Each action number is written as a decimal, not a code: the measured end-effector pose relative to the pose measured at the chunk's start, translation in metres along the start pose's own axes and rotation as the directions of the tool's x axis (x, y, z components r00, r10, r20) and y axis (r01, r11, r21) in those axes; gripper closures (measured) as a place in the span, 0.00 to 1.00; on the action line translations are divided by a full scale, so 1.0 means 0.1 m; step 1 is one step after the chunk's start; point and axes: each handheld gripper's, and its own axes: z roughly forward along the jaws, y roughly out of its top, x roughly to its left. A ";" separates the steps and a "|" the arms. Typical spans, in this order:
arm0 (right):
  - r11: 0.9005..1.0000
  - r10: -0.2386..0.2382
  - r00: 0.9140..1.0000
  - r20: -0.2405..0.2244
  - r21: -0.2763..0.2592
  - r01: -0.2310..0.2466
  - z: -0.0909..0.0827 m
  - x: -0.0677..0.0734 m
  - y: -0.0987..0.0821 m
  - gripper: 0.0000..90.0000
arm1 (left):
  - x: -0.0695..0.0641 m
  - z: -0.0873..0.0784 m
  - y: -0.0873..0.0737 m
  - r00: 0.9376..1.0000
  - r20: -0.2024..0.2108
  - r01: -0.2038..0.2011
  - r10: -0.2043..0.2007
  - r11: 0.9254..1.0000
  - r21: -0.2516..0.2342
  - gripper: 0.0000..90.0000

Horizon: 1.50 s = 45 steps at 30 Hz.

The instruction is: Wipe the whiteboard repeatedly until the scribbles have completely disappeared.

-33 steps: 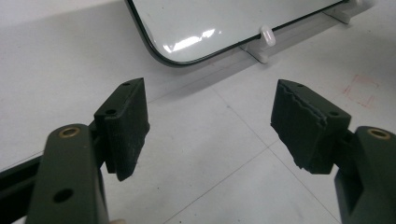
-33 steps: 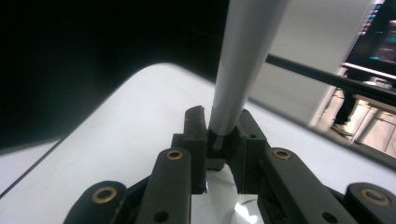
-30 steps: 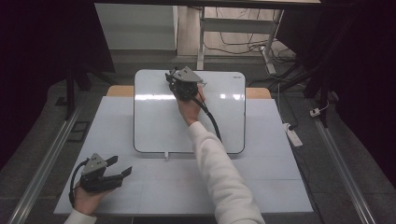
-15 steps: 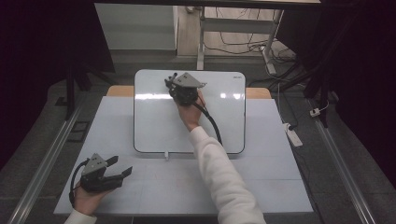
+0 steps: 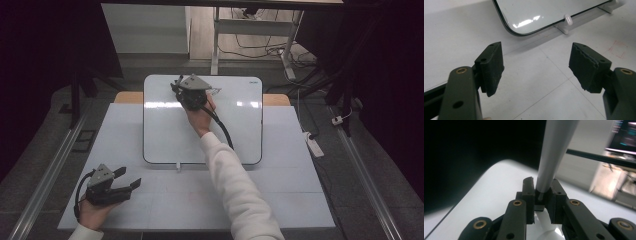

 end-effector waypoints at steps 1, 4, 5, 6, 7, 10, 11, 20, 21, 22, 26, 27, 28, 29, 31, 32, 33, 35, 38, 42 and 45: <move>1.000 -0.021 1.000 0.014 0.003 0.021 -0.01 0.01 0.01 0.87 | 0.00 0.00 0.00 1.000 0.001 -0.002 0.002 1.000 0.001 0.32; 0.997 0.076 0.991 0.108 -0.023 -0.074 -0.08 -0.19 0.05 0.87 | -0.02 -0.02 0.00 1.000 -0.002 -0.004 0.004 1.000 -0.006 0.32; 0.995 0.099 0.988 0.121 -0.031 -0.096 -0.10 -0.24 0.05 0.87 | -0.02 -0.03 0.00 1.000 -0.001 -0.002 0.002 1.000 -0.010 0.32; 0.994 0.105 0.988 0.109 -0.034 -0.102 -0.11 -0.25 0.05 0.87 | -0.02 -0.03 0.00 1.000 -0.003 -0.002 0.002 1.000 -0.011 0.32; 0.994 0.105 0.988 0.109 -0.034 -0.102 -0.11 -0.25 0.05 0.87 | -0.02 -0.03 0.00 1.000 -0.001 -0.004 0.004 1.000 -0.010 0.32; 0.999 -0.043 0.999 0.002 0.027 0.043 -0.03 0.02 0.01 0.87 | -0.01 0.00 0.01 1.000 0.002 -0.004 0.004 1.000 -0.003 0.32; 0.997 -0.069 0.998 0.009 0.027 0.069 -0.02 0.03 0.01 0.87 | -0.02 0.00 0.01 1.000 0.002 -0.005 0.005 1.000 -0.003 0.32; 0.996 0.082 0.990 0.112 -0.034 -0.079 -0.20 -0.37 0.03 0.87 | 0.01 -0.01 -0.01 1.000 0.003 0.010 -0.010 1.000 -0.008 0.32; 0.996 0.082 0.990 0.112 -0.034 -0.079 -0.20 -0.37 0.03 0.87 | 0.01 -0.01 -0.01 1.000 0.003 0.010 -0.010 1.000 -0.008 0.32; 0.999 0.048 0.998 0.042 -0.004 -0.047 -0.17 -0.26 0.00 0.87 | 0.00 -0.01 0.00 1.000 0.001 0.007 -0.007 1.000 -0.006 0.32; 1.000 -0.005 0.999 0.042 0.023 0.005 -0.21 -0.24 0.00 0.87 | -0.01 -0.03 0.00 1.000 0.001 0.006 -0.006 1.000 -0.012 0.32; 1.000 -0.005 0.999 0.042 0.023 0.005 -0.21 -0.24 0.00 0.87 | -0.01 -0.03 0.00 1.000 -0.001 0.009 -0.009 1.000 -0.013 0.32; 0.999 0.038 0.996 0.082 0.010 -0.039 -0.24 -0.32 0.01 0.87 | -0.01 -0.03 0.00 1.000 -0.001 0.009 -0.009 1.000 -0.014 0.32; 0.997 0.078 0.993 0.090 0.003 -0.078 -0.26 -0.38 0.00 0.87 | -0.01 -0.03 0.00 1.000 0.001 0.007 -0.007 1.000 -0.013 0.32; 0.999 0.050 0.996 0.070 0.018 -0.051 -0.27 -0.31 -0.02 0.87 | -0.01 -0.02 0.00 1.000 0.003 0.004 -0.004 1.000 -0.012 0.32; 0.997 -0.034 0.999 -0.001 0.062 0.034 -0.25 -0.13 -0.07 0.87 | 0.00 -0.02 0.00 1.000 0.003 0.004 -0.004 1.000 -0.010 0.32; 0.996 -0.052 0.998 -0.020 0.067 0.053 -0.26 -0.09 -0.09 0.87 | 0.00 -0.02 0.00 1.000 0.003 0.004 -0.004 1.000 -0.010 0.32; 0.998 -0.032 0.999 -0.009 0.052 0.032 -0.28 -0.16 -0.08 0.87 | -0.01 -0.02 0.00 1.000 0.003 0.004 -0.004 1.000 -0.011 0.32; 0.999 0.052 0.997 0.053 0.010 -0.053 -0.32 -0.32 -0.07 0.87 | -0.02 -0.04 0.00 1.000 -0.001 0.005 -0.005 1.000 -0.017 0.32; 0.996 -0.065 0.997 -0.031 0.056 0.067 -0.28 -0.05 -0.13 0.87 | -0.01 -0.01 0.00 1.000 0.000 0.006 -0.006 1.000 -0.011 0.32; 0.996 -0.067 0.997 -0.025 0.052 0.069 -0.29 -0.06 -0.13 0.87 | -0.01 -0.02 0.00 1.000 -0.002 0.004 -0.004 1.000 -0.013 0.32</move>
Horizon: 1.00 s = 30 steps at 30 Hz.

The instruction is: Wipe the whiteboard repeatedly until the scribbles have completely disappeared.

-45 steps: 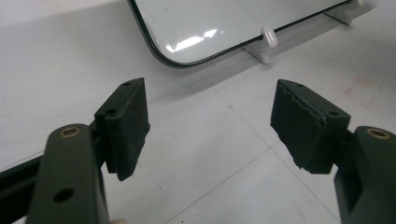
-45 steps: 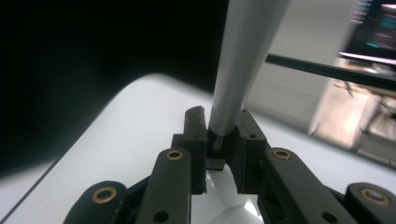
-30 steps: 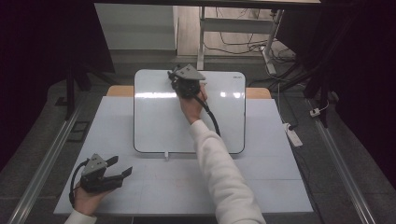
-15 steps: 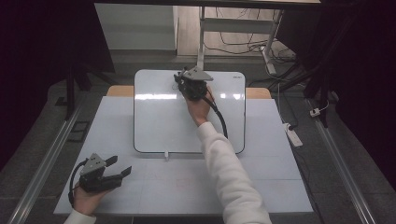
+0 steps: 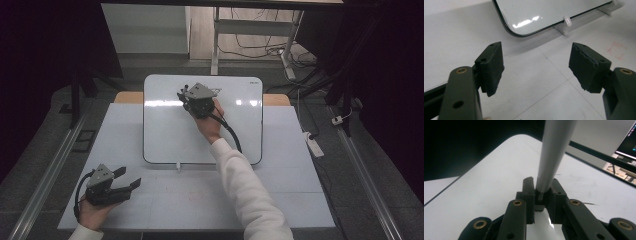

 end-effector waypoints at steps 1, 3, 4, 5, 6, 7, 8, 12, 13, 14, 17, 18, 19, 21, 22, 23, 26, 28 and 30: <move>0.999 0.048 0.999 0.019 -0.020 -0.048 -0.02 -0.06 -0.01 0.87 | 0.00 -0.01 0.00 1.000 -0.001 0.002 -0.002 1.000 -0.002 0.32; 0.996 0.086 0.993 0.081 -0.033 -0.084 -0.05 -0.15 -0.01 0.87 | 0.00 -0.02 0.00 1.000 -0.001 0.004 -0.004 1.000 -0.007 0.32; 0.995 0.096 0.992 0.077 -0.041 -0.093 -0.05 -0.14 -0.01 0.87 | 0.00 -0.02 0.00 1.000 -0.002 0.004 -0.004 1.000 -0.006 0.32; 1.000 0.029 0.999 0.042 -0.008 -0.029 -0.06 -0.02 -0.02 0.87 | 0.01 -0.01 0.00 1.000 0.000 0.005 -0.005 1.000 -0.005 0.32; 1.000 -0.005 0.999 0.041 0.009 0.004 -0.06 0.02 -0.03 0.87 | 0.01 -0.01 0.00 1.000 0.000 0.007 -0.007 1.000 -0.003 0.32; 1.000 -0.007 0.999 0.043 0.008 0.007 -0.09 0.01 -0.04 0.87 | 0.01 0.00 0.00 1.000 -0.001 0.005 -0.005 1.000 -0.002 0.32; 1.000 -0.007 0.999 0.043 0.008 0.007 -0.09 0.01 -0.04 0.87 | 0.01 -0.01 0.00 1.000 0.001 0.001 -0.001 1.000 -0.002 0.32; 0.988 0.151 0.978 0.145 -0.055 -0.144 -0.22 -0.24 -0.09 0.87 | 0.00 -0.02 0.00 1.000 -0.004 0.001 -0.001 1.000 -0.011 0.32; 0.988 0.151 0.978 0.145 -0.055 -0.144 -0.22 -0.24 -0.09 0.87 | 0.00 -0.02 0.00 1.000 -0.002 -0.001 0.001 1.000 -0.008 0.32; 0.991 0.131 0.981 0.140 -0.050 -0.125 -0.19 -0.17 -0.09 0.87 | 0.00 -0.01 0.01 1.000 -0.003 -0.001 0.001 1.000 -0.007 0.32; 1.000 0.020 0.996 0.092 -0.019 -0.018 -0.06 0.11 -0.07 0.87 | -0.01 0.00 0.01 1.000 -0.001 -0.002 0.002 1.000 -0.006 0.32; 0.999 0.042 0.995 0.095 -0.022 -0.040 -0.09 0.05 -0.07 0.87 | -0.01 0.00 0.01 1.000 -0.001 -0.003 0.003 1.000 -0.006 0.32; 0.997 0.073 0.988 0.134 -0.030 -0.070 -0.14 -0.03 -0.08 0.87 | -0.01 -0.01 0.00 1.000 -0.003 -0.005 0.005 1.000 -0.006 0.32; 0.991 0.128 0.968 0.215 -0.058 -0.118 -0.29 -0.27 -0.13 0.87 | 0.01 -0.03 -0.01 1.000 -0.005 0.004 -0.004 1.000 -0.012 0.32; 0.987 0.155 0.957 0.246 -0.070 -0.142 -0.37 -0.38 -0.16 0.87 | 0.01 -0.03 -0.01 1.000 -0.006 0.005 -0.005 1.000 -0.013 0.32; 0.983 0.183 0.948 0.260 -0.082 -0.167 -0.43 -0.46 -0.18 0.87 | 0.02 -0.03 -0.01 1.000 -0.004 0.007 -0.007 1.000 -0.014 0.32; 0.982 0.183 0.948 0.258 -0.086 -0.167 -0.45 -0.44 -0.18 0.87 | 0.01 -0.02 0.00 1.000 -0.003 0.008 -0.008 1.000 -0.013 0.32; 0.996 0.091 0.981 0.172 -0.039 -0.085 -0.29 -0.15 -0.17 0.87 | 0.00 -0.01 0.01 1.000 -0.004 0.003 -0.003 1.000 -0.012 0.32; 0.997 0.068 0.985 0.158 -0.030 -0.064 -0.26 -0.07 -0.17 0.87 | 0.00 0.00 0.01 1.000 -0.003 -0.002 0.002 1.000 -0.009 0.32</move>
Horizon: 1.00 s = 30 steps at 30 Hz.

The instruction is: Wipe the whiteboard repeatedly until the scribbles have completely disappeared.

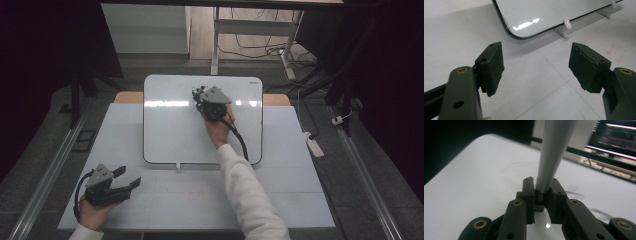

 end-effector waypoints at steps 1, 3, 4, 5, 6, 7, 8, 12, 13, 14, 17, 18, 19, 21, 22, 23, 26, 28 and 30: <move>1.000 -0.009 1.000 -0.003 0.000 0.009 0.00 0.02 0.00 0.87 | 0.00 0.00 0.00 1.000 0.000 0.002 -0.002 1.000 0.000 0.32; 1.000 0.027 0.997 0.068 -0.012 -0.026 -0.09 -0.19 -0.02 0.87 | 0.01 -0.01 -0.01 1.000 -0.001 0.006 -0.006 1.000 -0.003 0.32; 1.000 0.027 0.997 0.068 -0.012 -0.026 -0.09 -0.19 -0.02 0.87 | 0.01 -0.02 -0.01 1.000 -0.002 0.011 -0.011 1.000 -0.004 0.32; 0.996 0.086 0.989 0.121 -0.030 -0.083 -0.17 -0.38 -0.03 0.87 | 0.02 -0.02 -0.02 1.000 -0.002 0.014 -0.014 1.000 -0.007 0.32; 0.993 0.113 0.986 0.120 -0.038 -0.109 -0.19 -0.42 -0.03 0.87 | 0.02 -0.02 -0.02 1.000 -0.002 0.016 -0.016 1.000 -0.008 0.32; 0.993 0.116 0.986 0.121 -0.039 -0.112 -0.19 -0.39 -0.03 0.87 | 0.02 -0.02 -0.02 1.000 -0.001 0.017 -0.017 1.000 -0.008 0.32; 0.993 0.116 0.986 0.121 -0.039 -0.112 -0.19 -0.39 -0.03 0.87 | 0.02 -0.02 -0.01 1.000 -0.001 0.018 -0.018 1.000 -0.008 0.32; 1.000 -0.012 1.000 0.016 0.003 0.012 -0.06 -0.01 -0.03 0.87 | 0.01 0.00 -0.01 1.000 0.002 0.009 -0.009 1.000 -0.004 0.32; 1.000 -0.022 1.000 0.010 0.007 0.022 -0.08 -0.01 -0.04 0.87 | 0.01 0.00 -0.01 1.000 0.003 0.010 -0.010 1.000 -0.004 0.32; 1.000 -0.022 1.000 0.010 0.007 0.022 -0.08 -0.01 -0.04 0.87 | 0.01 -0.01 -0.01 1.000 0.003 0.011 -0.011 1.000 -0.004 0.32; 0.996 0.085 0.988 0.131 -0.015 -0.083 -0.25 -0.37 -0.09 0.87 | 0.02 -0.03 -0.02 1.000 0.001 0.013 -0.013 1.000 -0.009 0.32; 0.996 0.085 0.988 0.131 -0.015 -0.083 -0.25 -0.37 -0.09 0.87 | 0.02 -0.03 -0.01 1.000 0.002 0.016 -0.016 1.000 -0.012 0.32; 0.993 0.116 0.985 0.131 -0.030 -0.113 -0.28 -0.37 -0.10 0.87 | 0.02 -0.02 -0.01 1.000 0.001 0.017 -0.017 1.000 -0.013 0.32; 0.995 0.099 0.990 0.105 -0.022 -0.097 -0.26 -0.30 -0.10 0.87 | 0.01 -0.01 0.00 1.000 0.003 0.012 -0.012 1.000 -0.008 0.32; 0.997 0.074 0.994 0.076 -0.008 -0.073 -0.23 -0.22 -0.10 0.87 | 0.01 0.00 0.00 1.000 0.006 0.011 -0.011 1.000 -0.005 0.32; 1.000 0.028 0.997 0.069 0.006 -0.029 -0.24 -0.19 -0.11 0.87 | 0.00 0.00 0.00 1.000 0.006 0.007 -0.007 1.000 -0.004 0.32; 0.998 0.066 0.991 0.114 -0.004 -0.066 -0.31 -0.37 -0.12 0.87 | 0.00 -0.02 0.00 1.000 0.003 0.006 -0.006 1.000 -0.009 0.32; 0.991 0.130 0.978 0.165 -0.032 -0.127 -0.39 -0.64 -0.14 0.87 | 0.01 -0.03 -0.01 1.000 0.000 0.012 -0.012 1.000 -0.012 0.32; 0.985 0.170 0.972 0.162 -0.046 -0.165 -0.43 -0.75 -0.14 0.87 | 0.02 -0.03 -0.01 1.000 0.000 0.018 -0.018 1.000 -0.013 0.32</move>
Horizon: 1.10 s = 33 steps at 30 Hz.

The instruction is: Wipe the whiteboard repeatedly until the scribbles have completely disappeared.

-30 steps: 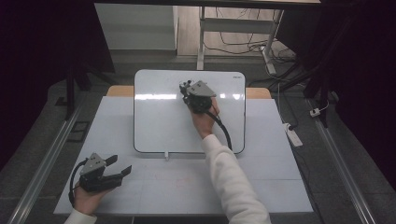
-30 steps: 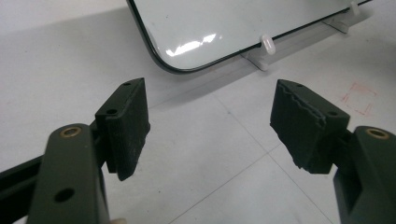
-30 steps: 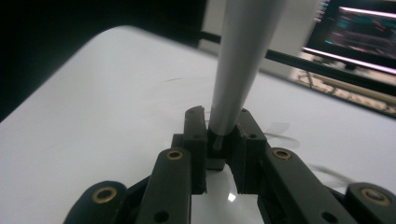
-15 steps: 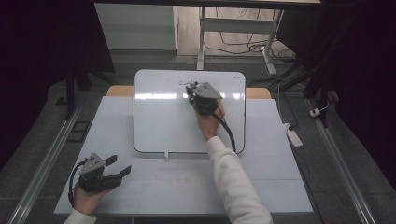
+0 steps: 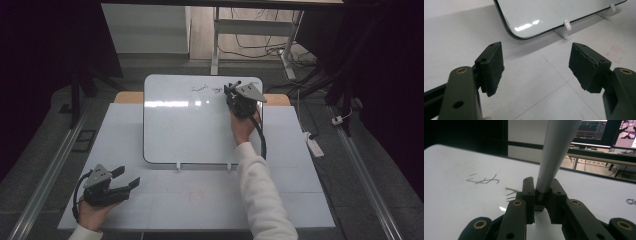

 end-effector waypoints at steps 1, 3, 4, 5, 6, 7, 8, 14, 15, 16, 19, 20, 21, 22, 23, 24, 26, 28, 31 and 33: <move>1.000 -0.020 1.000 -0.001 0.004 0.020 0.00 0.04 0.00 0.87 | 0.00 0.01 0.00 1.000 0.001 0.001 -0.001 1.000 0.002 0.32; 0.998 -0.067 0.995 -0.079 0.015 0.068 0.02 0.20 -0.03 0.87 | 0.00 0.03 0.01 1.000 0.001 0.003 -0.003 1.000 0.005 0.32; 0.994 -0.109 0.988 -0.105 0.020 0.112 0.04 0.28 -0.04 0.87 | 0.00 0.03 0.01 1.000 0.001 0.000 0.000 1.000 0.006 0.32; 0.988 -0.149 0.984 -0.102 0.025 0.152 0.06 0.33 -0.04 0.87 | -0.01 0.03 0.01 1.000 0.001 -0.003 0.003 1.000 0.006 0.32; 0.993 -0.118 0.989 -0.090 0.018 0.120 0.09 0.23 -0.01 0.87 | -0.01 0.02 0.00 1.000 0.001 -0.002 0.002 1.000 0.004 0.32; 0.996 -0.085 0.995 -0.058 0.007 0.085 0.09 0.15 0.02 0.87 | -0.01 0.02 0.00 1.000 0.000 -0.003 0.003 1.000 0.004 0.32; 0.999 -0.048 0.998 -0.041 -0.005 0.048 0.09 0.07 0.05 0.87 | -0.01 0.01 0.00 1.000 0.000 -0.002 0.002 1.000 0.003 0.32; 0.991 -0.133 0.985 -0.109 0.014 0.135 0.15 0.31 0.03 0.87 | 0.02 0.03 0.00 1.000 0.000 0.004 -0.004 1.000 0.008 0.32; 0.988 -0.149 0.983 -0.103 0.015 0.152 0.16 0.32 0.04 0.87 | 0.01 0.03 0.00 1.000 0.001 0.002 -0.002 1.000 0.008 0.32; 0.988 -0.149 0.983 -0.103 0.015 0.152 0.16 0.32 0.04 0.87 | 0.01 0.02 0.00 1.000 0.000 0.002 -0.002 1.000 0.006 0.32; 1.000 -0.029 0.999 -0.025 -0.012 0.029 0.14 0.08 0.09 0.87 | 0.00 0.00 -0.01 1.000 -0.004 0.005 -0.005 1.000 -0.004 0.32; 1.000 -0.027 0.999 -0.017 -0.014 0.027 0.16 0.10 0.08 0.87 | 0.00 0.00 0.00 1.000 -0.004 0.004 -0.004 1.000 -0.003 0.32; 1.000 -0.027 0.999 -0.017 -0.014 0.027 0.16 0.10 0.08 0.87 | 0.01 0.01 0.00 1.000 -0.003 0.004 -0.004 1.000 -0.002 0.32; 0.999 -0.042 0.998 -0.043 -0.008 0.041 0.17 0.18 0.07 0.87 | 0.01 0.01 0.00 1.000 -0.004 0.003 -0.003 1.000 0.001 0.32; 0.995 -0.101 0.990 -0.100 0.001 0.101 0.22 0.39 0.04 0.87 | 0.01 0.02 0.00 1.000 -0.002 0.003 -0.003 1.000 0.003 0.32; 0.995 -0.101 0.990 -0.100 0.001 0.101 0.22 0.39 0.04 0.87 | 0.01 0.02 0.00 1.000 -0.001 0.001 -0.001 1.000 0.005 0.32; 0.991 -0.135 0.985 -0.103 -0.002 0.136 0.25 0.46 0.05 0.87 | 0.00 0.01 0.00 1.000 -0.003 -0.002 0.002 1.000 0.002 0.32; 0.998 -0.069 0.996 -0.054 -0.016 0.068 0.24 0.32 0.08 0.87 | 0.00 -0.01 -0.01 1.000 -0.005 0.002 -0.002 1.000 -0.003 0.32; 1.000 -0.011 1.000 -0.025 -0.026 0.010 0.21 0.19 0.09 0.87 | 0.02 -0.01 -0.01 1.000 -0.005 0.009 -0.009 1.000 -0.004 0.32; 0.999 -0.036 0.997 -0.069 -0.017 0.035 0.23 0.33 0.08 0.87 | 0.02 0.00 -0.01 1.000 -0.004 0.006 -0.006 1.000 -0.001 0.32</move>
